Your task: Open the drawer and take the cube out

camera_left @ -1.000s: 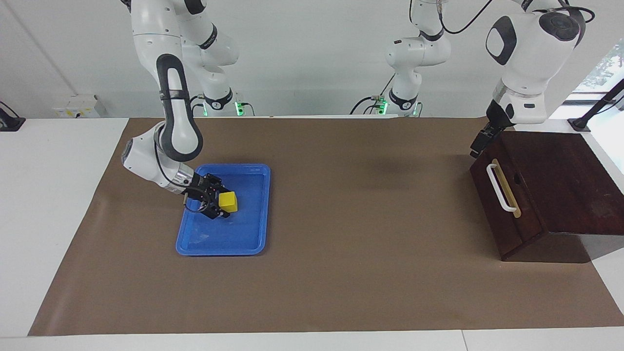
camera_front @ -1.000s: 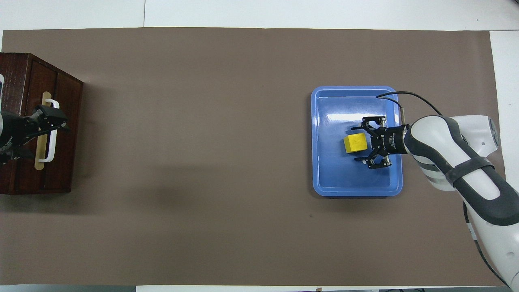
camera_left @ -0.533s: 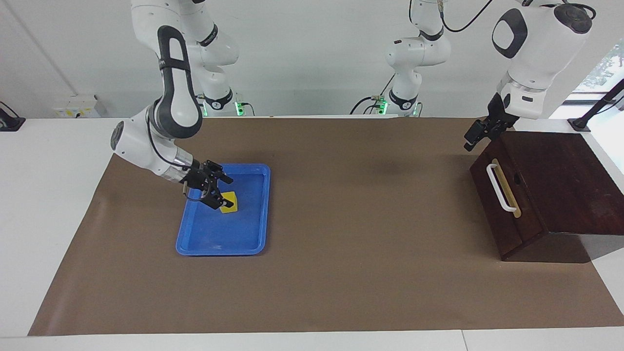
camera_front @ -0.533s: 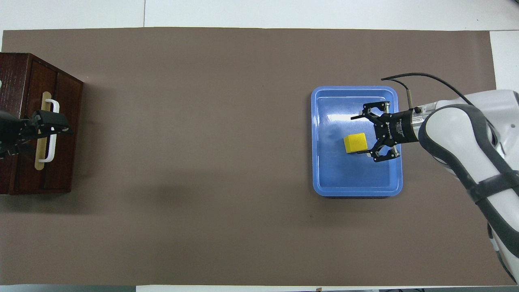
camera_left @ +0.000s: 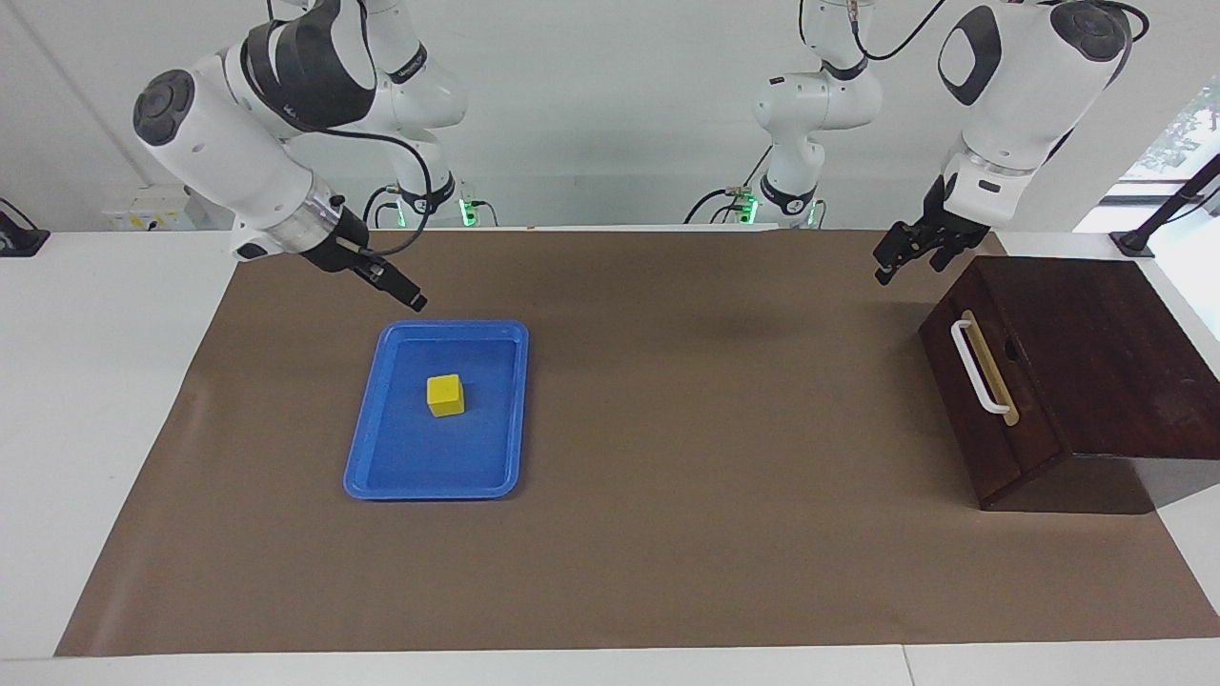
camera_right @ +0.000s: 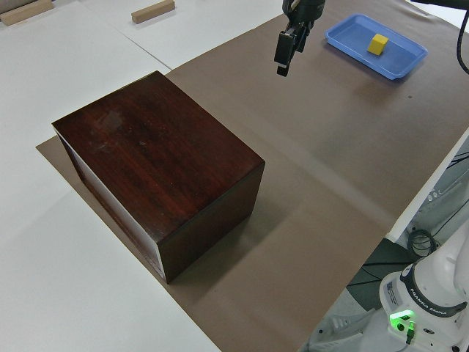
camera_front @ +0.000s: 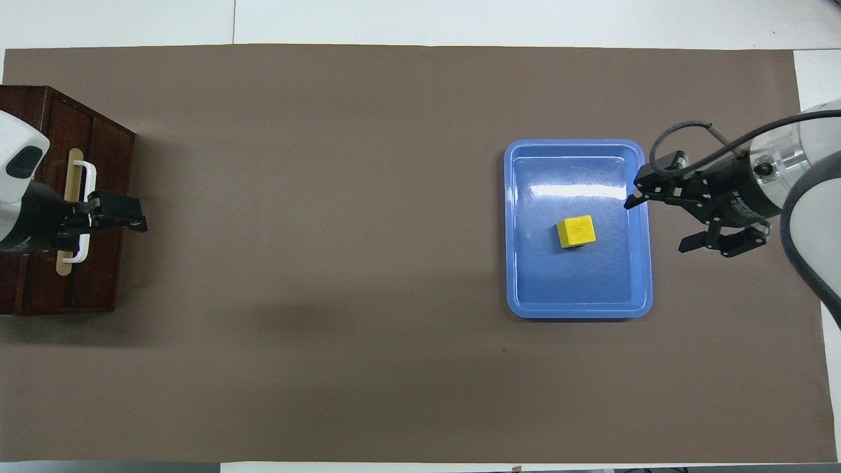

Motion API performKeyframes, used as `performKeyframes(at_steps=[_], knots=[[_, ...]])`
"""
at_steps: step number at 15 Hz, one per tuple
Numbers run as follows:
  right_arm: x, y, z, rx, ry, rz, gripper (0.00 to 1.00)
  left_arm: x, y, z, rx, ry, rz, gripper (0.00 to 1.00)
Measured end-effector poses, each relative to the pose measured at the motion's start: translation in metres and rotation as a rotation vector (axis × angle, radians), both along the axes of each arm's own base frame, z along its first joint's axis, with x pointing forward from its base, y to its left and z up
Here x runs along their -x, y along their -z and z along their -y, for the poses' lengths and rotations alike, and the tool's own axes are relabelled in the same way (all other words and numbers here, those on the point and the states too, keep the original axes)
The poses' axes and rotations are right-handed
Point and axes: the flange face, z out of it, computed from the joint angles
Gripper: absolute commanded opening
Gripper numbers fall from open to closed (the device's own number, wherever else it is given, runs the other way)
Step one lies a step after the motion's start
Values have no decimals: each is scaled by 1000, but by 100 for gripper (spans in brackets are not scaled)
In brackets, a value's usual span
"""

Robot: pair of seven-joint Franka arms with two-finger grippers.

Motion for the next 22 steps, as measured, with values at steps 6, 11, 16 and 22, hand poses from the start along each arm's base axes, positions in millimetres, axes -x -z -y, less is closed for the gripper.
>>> performKeyframes(at_steps=[6,11,16,22], knots=[[23,-60,19,140,-530,185,100,-24,0,0,8,118,-10,100],[47,-71,25,150,-628,87,100,-26,4,1,11,197,-23,100],[56,-67,44,134,-596,17,100,-21,6,8,1,255,-58,100],[34,-61,53,140,-579,45,100,-24,3,9,-45,195,-32,100]])
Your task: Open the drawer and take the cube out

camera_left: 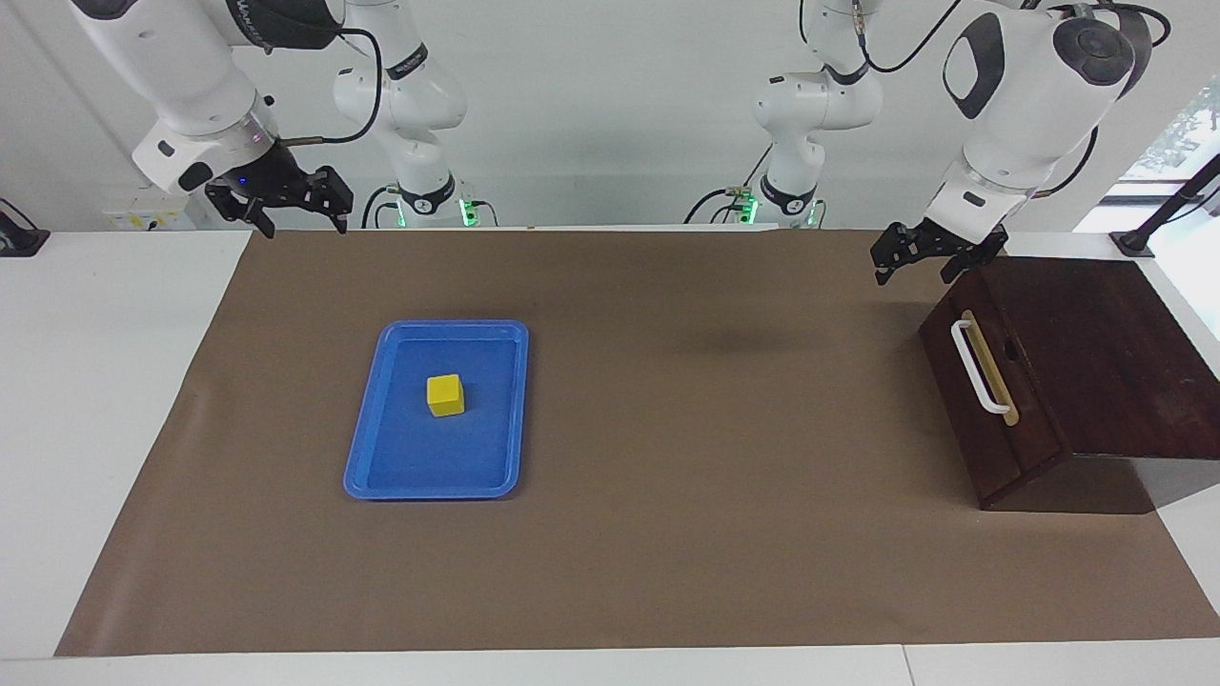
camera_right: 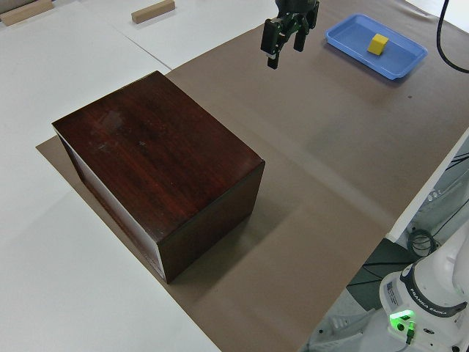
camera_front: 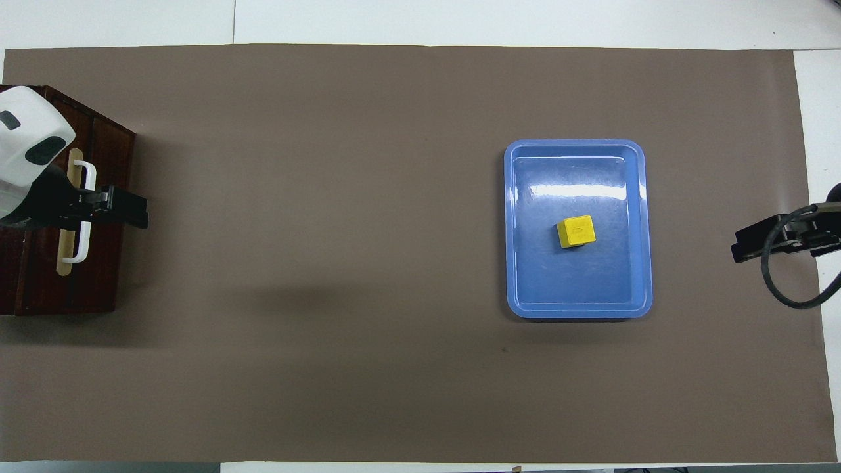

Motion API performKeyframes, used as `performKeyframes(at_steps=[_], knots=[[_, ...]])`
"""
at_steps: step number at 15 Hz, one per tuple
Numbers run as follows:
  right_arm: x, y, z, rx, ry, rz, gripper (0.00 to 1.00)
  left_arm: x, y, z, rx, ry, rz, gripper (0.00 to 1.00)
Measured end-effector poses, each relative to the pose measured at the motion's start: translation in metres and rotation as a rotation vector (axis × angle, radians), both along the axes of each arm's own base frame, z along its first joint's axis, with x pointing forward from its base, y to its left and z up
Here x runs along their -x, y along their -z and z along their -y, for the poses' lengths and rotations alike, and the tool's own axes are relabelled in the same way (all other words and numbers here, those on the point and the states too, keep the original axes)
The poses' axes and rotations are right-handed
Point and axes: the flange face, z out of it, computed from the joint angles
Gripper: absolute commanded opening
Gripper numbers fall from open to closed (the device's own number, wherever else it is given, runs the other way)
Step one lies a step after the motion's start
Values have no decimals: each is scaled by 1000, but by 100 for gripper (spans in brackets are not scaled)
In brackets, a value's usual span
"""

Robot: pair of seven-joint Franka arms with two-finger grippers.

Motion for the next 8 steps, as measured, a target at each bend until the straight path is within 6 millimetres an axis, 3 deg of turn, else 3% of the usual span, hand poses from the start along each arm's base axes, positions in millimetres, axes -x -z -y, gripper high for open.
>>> performKeyframes(at_steps=[8], knots=[[-1,-3,-1,7,37,1,100,-1,0,-2,-3,-34,6,100]])
